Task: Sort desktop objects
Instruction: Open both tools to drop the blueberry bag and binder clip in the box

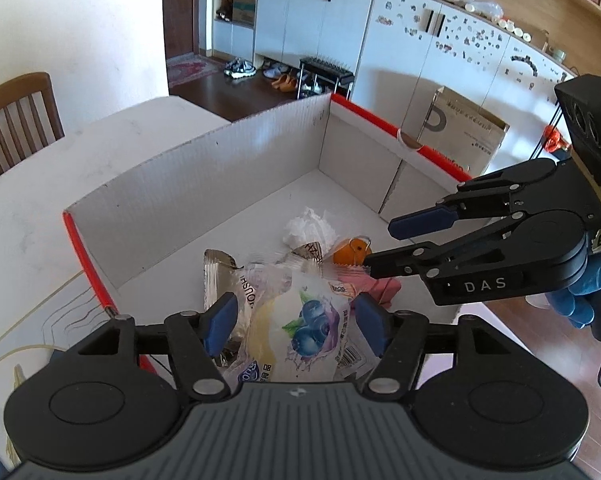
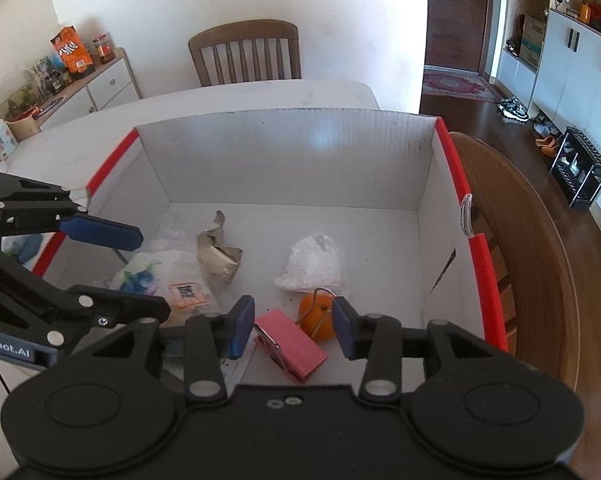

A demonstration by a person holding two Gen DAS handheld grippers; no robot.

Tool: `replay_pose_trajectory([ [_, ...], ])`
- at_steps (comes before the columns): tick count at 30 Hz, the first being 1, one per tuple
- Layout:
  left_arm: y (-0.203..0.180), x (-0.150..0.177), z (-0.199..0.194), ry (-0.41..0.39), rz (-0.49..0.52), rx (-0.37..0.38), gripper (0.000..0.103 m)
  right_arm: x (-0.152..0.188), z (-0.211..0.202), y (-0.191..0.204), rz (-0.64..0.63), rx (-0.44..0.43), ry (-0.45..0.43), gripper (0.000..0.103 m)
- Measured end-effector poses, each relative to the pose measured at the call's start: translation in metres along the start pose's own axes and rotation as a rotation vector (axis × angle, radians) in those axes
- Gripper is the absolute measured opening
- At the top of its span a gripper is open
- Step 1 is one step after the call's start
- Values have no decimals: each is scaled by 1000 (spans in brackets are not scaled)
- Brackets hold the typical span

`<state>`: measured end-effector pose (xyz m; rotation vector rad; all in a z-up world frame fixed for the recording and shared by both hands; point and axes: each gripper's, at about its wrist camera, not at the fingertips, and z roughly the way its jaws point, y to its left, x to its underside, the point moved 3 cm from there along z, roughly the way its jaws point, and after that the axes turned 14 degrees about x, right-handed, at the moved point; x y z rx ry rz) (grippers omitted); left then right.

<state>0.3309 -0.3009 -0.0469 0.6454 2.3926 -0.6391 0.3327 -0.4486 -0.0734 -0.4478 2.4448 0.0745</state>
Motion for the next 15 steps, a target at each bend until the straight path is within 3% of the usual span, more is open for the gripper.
replay_pose_trajectory([
  [5, -3, 2, -13, -37, 6, -11, 67, -1, -11, -1, 10, -16, -15, 45],
  [9, -3, 5, -25, -68, -12, -10, 68, -1, -21, -2, 20, -24, -36, 65],
  [15, -7, 16, -47, -129, -4, -48, 69, 0, -34, -4, 27, -17, -66, 69],
])
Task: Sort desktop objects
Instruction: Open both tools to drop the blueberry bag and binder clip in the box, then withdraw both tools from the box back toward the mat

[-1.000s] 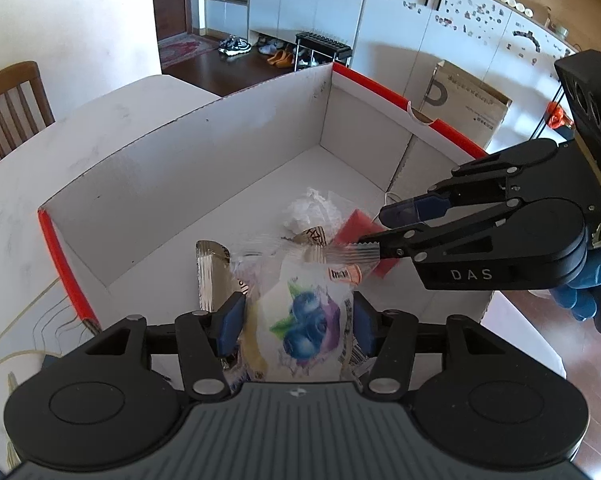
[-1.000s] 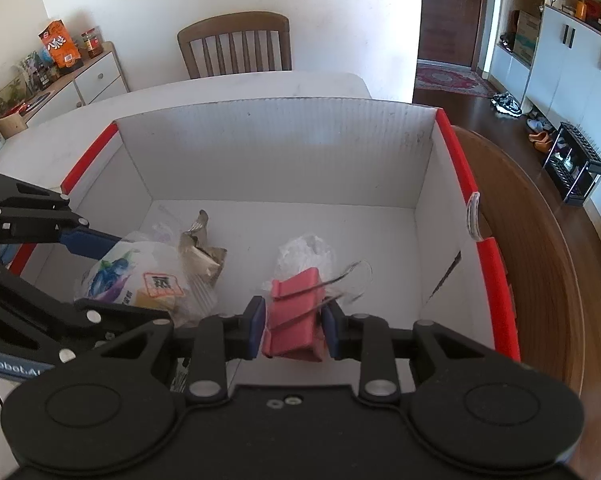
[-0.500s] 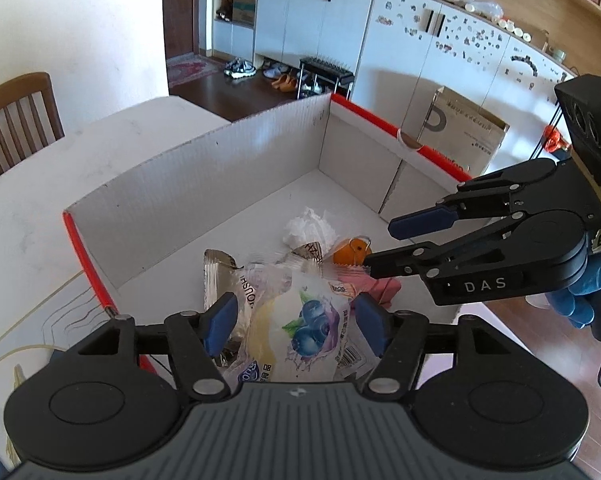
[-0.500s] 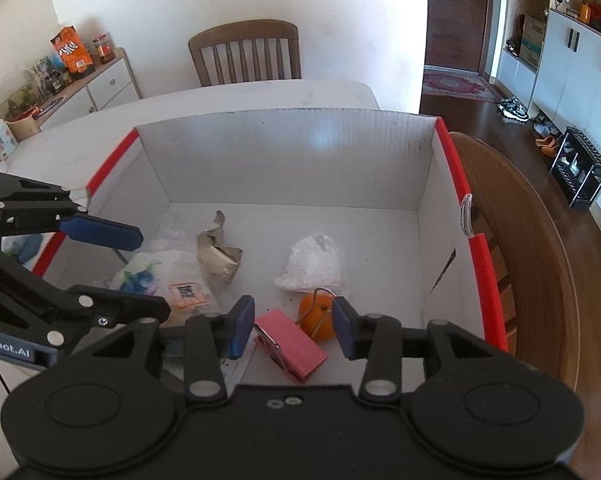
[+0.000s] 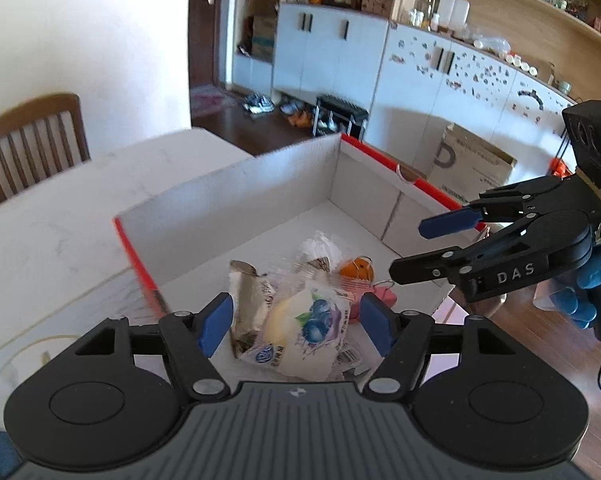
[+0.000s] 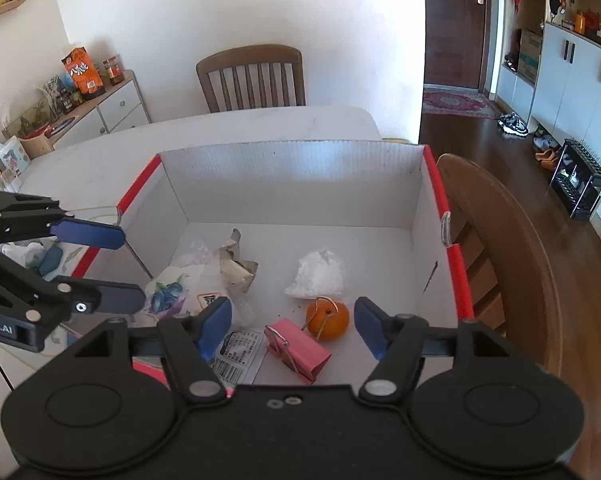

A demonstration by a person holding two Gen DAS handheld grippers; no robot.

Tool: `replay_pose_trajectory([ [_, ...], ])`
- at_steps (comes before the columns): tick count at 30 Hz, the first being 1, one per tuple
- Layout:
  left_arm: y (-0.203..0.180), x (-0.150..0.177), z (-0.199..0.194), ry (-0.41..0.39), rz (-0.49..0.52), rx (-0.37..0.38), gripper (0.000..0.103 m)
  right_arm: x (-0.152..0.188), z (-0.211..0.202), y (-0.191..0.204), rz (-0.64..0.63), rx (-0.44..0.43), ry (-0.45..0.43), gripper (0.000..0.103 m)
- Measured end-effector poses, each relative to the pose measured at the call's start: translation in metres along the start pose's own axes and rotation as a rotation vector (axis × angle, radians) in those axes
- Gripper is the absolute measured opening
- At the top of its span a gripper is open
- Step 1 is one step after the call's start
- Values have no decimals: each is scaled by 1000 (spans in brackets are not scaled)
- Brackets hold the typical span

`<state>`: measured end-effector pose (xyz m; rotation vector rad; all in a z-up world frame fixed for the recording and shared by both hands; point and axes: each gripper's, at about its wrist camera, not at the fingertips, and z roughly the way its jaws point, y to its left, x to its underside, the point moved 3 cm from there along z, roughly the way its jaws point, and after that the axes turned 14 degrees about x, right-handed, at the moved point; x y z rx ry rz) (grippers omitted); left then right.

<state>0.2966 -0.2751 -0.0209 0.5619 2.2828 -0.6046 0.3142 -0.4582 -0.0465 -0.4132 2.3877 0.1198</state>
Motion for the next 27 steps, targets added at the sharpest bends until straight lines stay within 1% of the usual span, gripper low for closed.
replay_pose_trajectory([
  [3, -2, 4, -13, -29, -14, 8, 69, 0, -6, 0, 10, -18, -5, 73],
  [6, -4, 8, -24, -52, -8, 1, 70, 1, -11, 4, 13, -27, -6, 74],
  [11, -4, 15, -42, -81, -10, -3, 70, 2, -21, 20, 7, -40, -19, 75],
  [14, -2, 21, -54, -98, -15, 1, 70, 1, -31, 31, 1, -44, -44, 75],
  [19, 3, 34, -74, -106, -3, -14, 70, -2, -47, 54, -4, -62, -83, 79],
  [22, 9, 42, -88, -115, 6, -28, 70, -4, -55, 72, -31, -64, -103, 80],
  [27, 26, 56, -115, -134, -11, -32, 70, -5, -63, 106, -60, -71, -114, 82],
])
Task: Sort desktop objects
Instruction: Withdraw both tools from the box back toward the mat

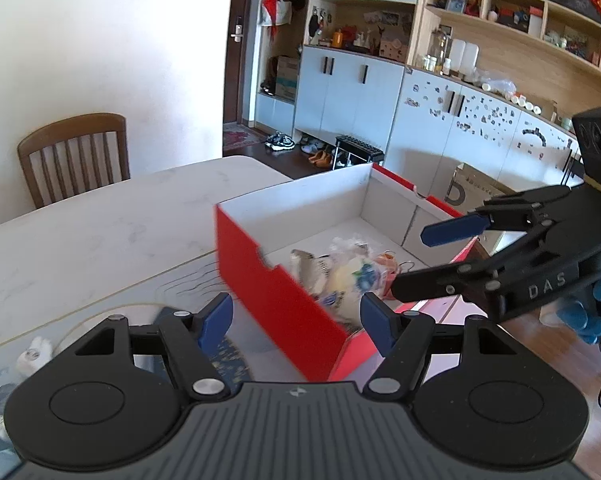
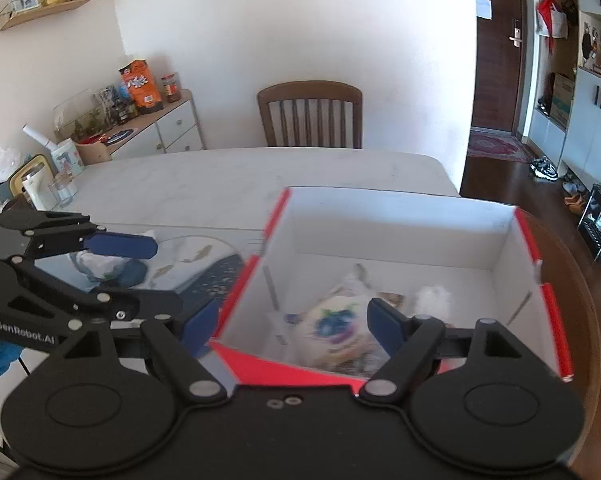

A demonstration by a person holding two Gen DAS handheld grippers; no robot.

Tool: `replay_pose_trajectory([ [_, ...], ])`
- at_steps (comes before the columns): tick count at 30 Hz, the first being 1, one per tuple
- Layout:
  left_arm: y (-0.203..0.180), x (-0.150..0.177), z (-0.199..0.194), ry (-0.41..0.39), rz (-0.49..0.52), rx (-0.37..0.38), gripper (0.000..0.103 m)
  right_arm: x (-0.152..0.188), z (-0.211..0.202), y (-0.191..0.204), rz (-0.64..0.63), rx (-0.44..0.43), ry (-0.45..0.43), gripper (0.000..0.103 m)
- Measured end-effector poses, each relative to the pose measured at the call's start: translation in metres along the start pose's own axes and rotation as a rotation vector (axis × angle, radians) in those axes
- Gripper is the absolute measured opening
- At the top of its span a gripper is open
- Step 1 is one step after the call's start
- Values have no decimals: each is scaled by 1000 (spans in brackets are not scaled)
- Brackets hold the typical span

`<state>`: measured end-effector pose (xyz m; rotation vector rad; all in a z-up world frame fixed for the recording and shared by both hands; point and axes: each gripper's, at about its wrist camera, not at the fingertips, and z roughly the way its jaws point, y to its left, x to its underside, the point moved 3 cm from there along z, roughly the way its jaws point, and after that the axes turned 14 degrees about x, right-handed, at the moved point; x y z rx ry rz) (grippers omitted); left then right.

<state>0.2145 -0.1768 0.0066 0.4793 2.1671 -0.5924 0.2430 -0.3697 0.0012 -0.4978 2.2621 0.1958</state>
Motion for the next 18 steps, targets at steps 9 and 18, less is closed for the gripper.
replay_pose_trajectory([
  [9, 41, 25, -51, -20, -28, -21, 79, 9, -6, 67, 2, -34, 20, 85],
  [18, 89, 55, -97, -27, -78, -51, 80, 20, -3, 144, -56, -61, 34, 88],
])
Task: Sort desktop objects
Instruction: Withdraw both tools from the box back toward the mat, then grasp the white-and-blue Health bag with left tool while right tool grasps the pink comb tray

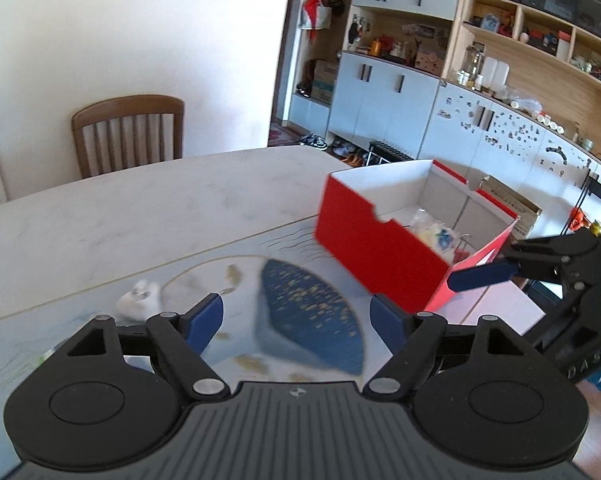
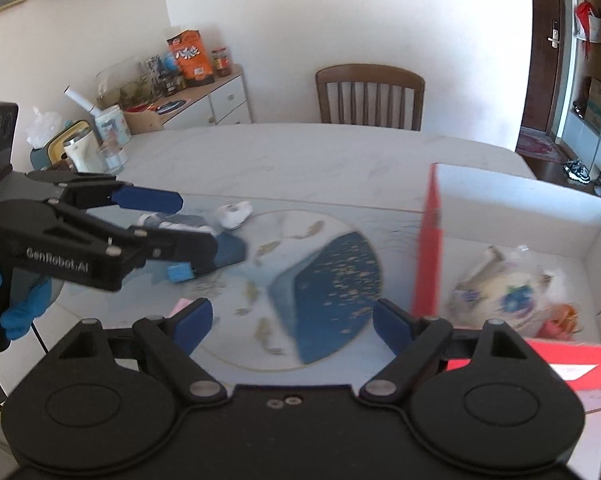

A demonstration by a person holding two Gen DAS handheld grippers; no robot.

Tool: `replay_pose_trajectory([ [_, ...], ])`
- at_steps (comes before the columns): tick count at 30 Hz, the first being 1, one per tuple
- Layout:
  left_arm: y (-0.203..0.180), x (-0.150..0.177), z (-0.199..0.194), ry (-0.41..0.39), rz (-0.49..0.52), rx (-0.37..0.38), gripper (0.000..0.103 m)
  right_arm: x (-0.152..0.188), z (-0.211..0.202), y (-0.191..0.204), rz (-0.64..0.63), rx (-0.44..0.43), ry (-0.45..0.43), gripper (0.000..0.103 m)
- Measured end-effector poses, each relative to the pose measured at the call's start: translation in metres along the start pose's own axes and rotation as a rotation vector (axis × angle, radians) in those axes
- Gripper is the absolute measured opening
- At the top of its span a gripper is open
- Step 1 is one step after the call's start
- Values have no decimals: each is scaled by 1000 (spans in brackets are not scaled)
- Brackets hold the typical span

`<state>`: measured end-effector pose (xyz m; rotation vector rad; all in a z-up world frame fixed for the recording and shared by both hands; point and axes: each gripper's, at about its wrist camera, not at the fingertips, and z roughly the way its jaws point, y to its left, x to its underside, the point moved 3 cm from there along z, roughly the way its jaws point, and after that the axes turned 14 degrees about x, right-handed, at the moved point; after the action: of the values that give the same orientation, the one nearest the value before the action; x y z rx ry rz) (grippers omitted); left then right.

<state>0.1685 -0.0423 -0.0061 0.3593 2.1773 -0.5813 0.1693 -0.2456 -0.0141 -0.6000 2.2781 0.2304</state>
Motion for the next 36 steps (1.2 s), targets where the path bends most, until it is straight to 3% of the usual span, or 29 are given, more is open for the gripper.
replay_pose_trajectory([
  [13, 60, 25, -32, -3, -26, -35, 90, 14, 24, 70, 54, 44, 38, 91],
  [15, 68, 28, -32, 1, -19, -28, 103, 16, 30, 78, 60, 54, 47, 91],
  [36, 150, 49, -8, 81, 49, -60, 103, 28, 95, 149, 36, 112, 134, 90],
])
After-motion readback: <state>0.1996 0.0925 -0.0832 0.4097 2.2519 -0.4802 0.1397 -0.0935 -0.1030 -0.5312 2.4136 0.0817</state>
